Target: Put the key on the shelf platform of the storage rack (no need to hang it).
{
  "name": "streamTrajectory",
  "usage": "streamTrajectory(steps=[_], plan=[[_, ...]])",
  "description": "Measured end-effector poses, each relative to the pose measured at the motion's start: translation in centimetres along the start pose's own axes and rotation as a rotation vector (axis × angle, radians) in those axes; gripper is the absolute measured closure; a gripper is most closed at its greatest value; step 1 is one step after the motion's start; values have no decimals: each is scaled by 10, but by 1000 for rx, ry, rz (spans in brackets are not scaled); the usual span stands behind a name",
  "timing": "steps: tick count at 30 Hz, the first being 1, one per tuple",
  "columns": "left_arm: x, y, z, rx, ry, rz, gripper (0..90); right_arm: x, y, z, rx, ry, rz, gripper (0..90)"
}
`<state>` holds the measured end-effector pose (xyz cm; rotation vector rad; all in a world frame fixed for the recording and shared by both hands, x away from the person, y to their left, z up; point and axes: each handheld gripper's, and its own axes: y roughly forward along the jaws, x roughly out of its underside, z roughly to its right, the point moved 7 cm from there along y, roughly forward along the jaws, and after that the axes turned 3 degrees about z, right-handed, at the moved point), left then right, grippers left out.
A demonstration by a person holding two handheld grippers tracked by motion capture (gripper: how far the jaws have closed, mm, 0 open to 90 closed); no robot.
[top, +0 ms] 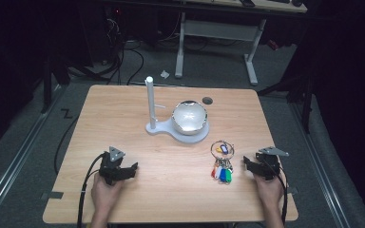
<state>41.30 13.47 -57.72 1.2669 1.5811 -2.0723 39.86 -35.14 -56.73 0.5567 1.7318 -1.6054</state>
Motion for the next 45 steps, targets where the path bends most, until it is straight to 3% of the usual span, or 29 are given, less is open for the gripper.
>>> streamTrajectory(steps=[33,37,45], plan=[[0,0,0,-1,0,-1,216,0,0,-1,5,11,-3,388],[0,0,0,-1,0,-1,215,0,0,-2,17,15,1,418],[0,0,0,-1,-1,-1,215,-2,-2,-5,-14,16,24,443]])
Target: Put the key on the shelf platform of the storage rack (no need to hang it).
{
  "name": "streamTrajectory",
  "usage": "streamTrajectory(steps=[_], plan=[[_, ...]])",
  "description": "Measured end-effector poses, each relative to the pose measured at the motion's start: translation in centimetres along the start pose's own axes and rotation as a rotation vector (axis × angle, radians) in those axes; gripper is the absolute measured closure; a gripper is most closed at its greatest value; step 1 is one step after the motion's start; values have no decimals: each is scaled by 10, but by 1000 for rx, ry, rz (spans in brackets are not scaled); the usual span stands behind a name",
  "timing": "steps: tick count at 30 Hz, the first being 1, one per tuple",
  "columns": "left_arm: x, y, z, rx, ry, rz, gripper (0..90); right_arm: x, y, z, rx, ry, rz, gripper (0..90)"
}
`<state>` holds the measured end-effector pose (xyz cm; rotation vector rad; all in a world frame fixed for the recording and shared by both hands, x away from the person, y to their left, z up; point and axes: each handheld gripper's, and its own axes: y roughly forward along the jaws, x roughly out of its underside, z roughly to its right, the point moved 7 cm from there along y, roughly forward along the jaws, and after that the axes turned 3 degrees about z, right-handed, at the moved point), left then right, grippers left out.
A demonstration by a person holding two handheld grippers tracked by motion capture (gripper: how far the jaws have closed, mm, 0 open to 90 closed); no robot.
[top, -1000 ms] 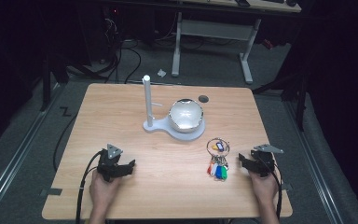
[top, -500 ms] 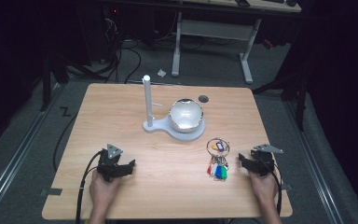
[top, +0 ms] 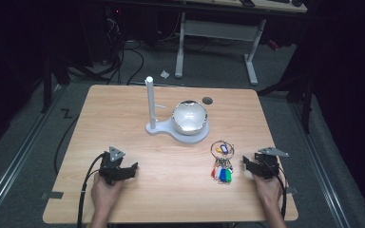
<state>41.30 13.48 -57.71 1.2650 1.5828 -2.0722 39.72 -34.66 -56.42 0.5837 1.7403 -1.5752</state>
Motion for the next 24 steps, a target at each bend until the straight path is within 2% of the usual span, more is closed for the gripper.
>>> streamTrajectory(steps=[4,5,10,16,24], plan=[[0,0,0,0,0,0,215,-2,-5,-4,-15,14,11,448],[0,0,0,0,0,0,215,-2,-6,-5,-16,2,11,448],[0,0,0,1,0,0,215,-3,-12,-11,-44,0,3,445],[0,0,0,0,0,0,215,-5,-18,-27,-89,-31,8,487],[0,0,0,0,0,0,215,-6,-16,-42,-133,-42,1,514]])
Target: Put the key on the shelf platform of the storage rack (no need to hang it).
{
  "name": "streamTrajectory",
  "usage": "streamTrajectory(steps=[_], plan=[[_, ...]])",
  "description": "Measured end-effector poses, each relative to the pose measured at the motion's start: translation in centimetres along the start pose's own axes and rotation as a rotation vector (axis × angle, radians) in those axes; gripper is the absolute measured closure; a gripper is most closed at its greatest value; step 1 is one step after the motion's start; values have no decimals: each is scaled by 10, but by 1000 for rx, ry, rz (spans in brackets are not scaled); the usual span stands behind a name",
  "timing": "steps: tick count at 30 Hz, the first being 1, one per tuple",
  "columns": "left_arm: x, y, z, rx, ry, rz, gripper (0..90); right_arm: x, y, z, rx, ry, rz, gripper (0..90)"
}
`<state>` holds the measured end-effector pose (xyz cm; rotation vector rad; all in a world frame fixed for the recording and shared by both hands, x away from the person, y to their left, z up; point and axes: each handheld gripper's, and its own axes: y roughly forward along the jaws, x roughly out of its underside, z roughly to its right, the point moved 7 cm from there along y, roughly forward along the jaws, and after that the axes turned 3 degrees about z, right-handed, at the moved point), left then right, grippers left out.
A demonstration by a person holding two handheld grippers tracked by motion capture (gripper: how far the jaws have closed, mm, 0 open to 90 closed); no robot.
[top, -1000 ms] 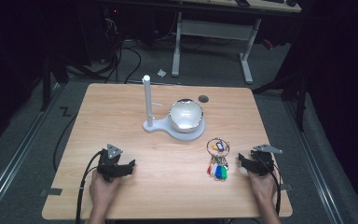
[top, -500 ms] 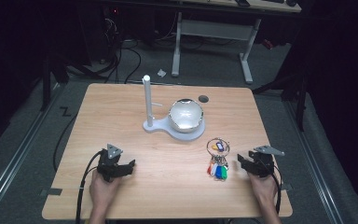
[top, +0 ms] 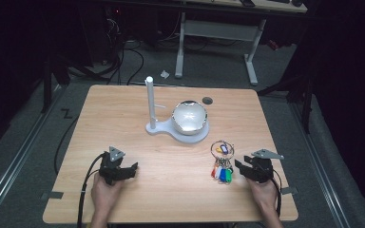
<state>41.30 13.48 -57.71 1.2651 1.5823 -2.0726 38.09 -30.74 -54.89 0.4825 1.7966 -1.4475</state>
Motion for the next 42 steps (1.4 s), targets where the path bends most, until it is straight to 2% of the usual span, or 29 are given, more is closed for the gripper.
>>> streamTrajectory(steps=[7,10,13,16,23,35,42], plan=[[0,0,0,0,0,0,215,-9,3,-12,-23,-45,4,521],[0,0,0,0,0,0,215,-13,5,-18,-28,-48,7,526],[0,0,0,0,0,0,215,-15,10,-24,-37,-74,-7,532],[0,0,0,0,0,0,215,-19,14,-31,-76,-65,-11,540],[0,0,0,0,0,0,215,-30,25,-43,-117,-85,-26,567],[0,0,0,1,2,0,214,-38,50,-51,-128,-134,-87,602],[0,0,0,1,2,0,215,-40,59,-53,-126,-138,-105,638]])
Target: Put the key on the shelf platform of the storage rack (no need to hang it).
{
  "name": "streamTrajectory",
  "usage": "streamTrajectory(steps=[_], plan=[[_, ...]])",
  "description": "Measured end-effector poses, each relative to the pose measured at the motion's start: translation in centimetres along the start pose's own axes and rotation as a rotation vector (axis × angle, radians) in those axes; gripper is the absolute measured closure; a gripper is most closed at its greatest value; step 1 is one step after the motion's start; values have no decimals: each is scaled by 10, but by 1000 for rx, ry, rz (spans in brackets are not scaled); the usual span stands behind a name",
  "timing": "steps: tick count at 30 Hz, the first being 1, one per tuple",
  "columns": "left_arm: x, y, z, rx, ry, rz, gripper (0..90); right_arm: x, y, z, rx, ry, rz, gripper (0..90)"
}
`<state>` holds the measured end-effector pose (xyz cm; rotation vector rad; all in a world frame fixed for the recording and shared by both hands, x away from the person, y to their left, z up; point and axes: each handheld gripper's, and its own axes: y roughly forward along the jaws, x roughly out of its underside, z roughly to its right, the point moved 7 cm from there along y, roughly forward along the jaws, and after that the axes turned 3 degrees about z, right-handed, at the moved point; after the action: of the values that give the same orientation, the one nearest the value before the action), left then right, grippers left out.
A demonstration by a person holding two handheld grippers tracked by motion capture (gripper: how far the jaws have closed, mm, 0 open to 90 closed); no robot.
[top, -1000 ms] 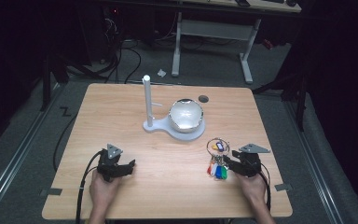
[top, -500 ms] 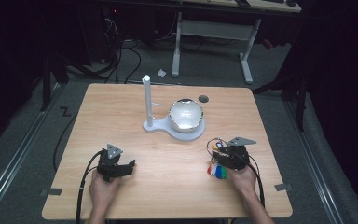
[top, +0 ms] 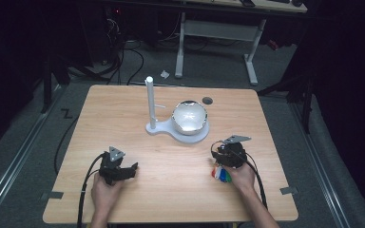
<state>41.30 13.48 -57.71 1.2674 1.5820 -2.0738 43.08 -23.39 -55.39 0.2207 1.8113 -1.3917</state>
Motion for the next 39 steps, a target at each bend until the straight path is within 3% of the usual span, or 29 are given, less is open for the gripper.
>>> streamTrajectory(steps=[7,16,25,39], plan=[[0,0,0,0,0,0,214,3,9,0,14,-27,-38,693],[0,0,0,0,0,0,214,5,8,0,29,-61,-57,860],[0,0,0,1,0,0,214,5,8,-1,26,-85,-55,874],[0,0,0,1,1,0,214,-8,-16,0,-3,-48,62,877]])
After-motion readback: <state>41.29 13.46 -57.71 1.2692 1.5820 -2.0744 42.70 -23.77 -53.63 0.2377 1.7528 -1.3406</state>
